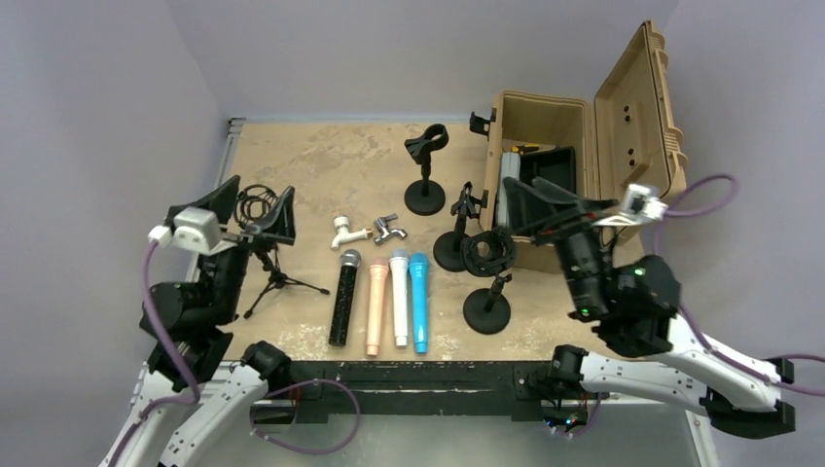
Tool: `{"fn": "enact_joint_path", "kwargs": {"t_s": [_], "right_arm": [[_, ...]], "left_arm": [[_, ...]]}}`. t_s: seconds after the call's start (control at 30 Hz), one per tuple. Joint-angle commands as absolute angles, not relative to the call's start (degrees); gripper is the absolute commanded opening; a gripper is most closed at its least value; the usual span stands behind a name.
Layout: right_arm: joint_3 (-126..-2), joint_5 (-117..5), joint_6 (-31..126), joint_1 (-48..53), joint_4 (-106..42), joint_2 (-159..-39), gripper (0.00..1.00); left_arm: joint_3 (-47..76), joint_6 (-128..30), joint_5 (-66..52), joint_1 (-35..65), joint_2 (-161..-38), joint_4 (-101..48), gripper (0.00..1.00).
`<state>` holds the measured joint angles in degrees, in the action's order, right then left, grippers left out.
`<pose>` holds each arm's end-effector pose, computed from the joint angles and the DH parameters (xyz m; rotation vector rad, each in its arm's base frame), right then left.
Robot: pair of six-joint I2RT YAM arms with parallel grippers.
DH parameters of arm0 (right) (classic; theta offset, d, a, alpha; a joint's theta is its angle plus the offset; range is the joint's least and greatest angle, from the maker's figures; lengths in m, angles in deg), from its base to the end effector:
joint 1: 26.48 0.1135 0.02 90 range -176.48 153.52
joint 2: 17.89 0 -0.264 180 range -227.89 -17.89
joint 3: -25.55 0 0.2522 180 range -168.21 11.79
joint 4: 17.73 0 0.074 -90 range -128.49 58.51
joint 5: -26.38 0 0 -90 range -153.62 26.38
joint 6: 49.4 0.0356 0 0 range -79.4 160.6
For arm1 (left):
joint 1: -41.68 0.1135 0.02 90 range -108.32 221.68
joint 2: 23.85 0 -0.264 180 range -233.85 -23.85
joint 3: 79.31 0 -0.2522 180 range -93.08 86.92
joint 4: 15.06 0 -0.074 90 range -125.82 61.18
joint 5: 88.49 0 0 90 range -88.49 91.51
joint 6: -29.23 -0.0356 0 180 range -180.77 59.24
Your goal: Remove the microphone from the stand
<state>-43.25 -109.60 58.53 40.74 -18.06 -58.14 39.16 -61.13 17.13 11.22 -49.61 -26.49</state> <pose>0.0728 0.1072 0.4513 0.2380 1.2597 0.8559 0.0786 -0.0351 0.4203 0.0694 1.1659 -0.3085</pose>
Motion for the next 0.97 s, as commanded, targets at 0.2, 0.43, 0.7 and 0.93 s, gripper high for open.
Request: {"fn": "enact_joint_path", "kwargs": {"t_s": [0.2,0.43,0.7,0.93], "right_arm": [[-40.53,-115.29,52.82,40.98,-18.94,-45.11,0.98],[-43.74,-113.51,54.1,41.02,-21.36,-40.95,0.99],[-41.37,-109.99,53.46,41.03,-17.13,-32.88,0.99],[-39.35,-116.18,55.55,40.94,-16.57,-30.39,0.99]], "left_arm": [[43.84,-60.08,17.15,11.0,-36.15,-24.38,0.92],[43.72,-60.43,15.74,10.96,-32.08,-22.83,0.93],[45.62,-59.71,14.17,10.97,-28.0,-21.34,0.93],[45.53,-60.16,13.61,10.97,-27.55,-21.57,0.93]]}}
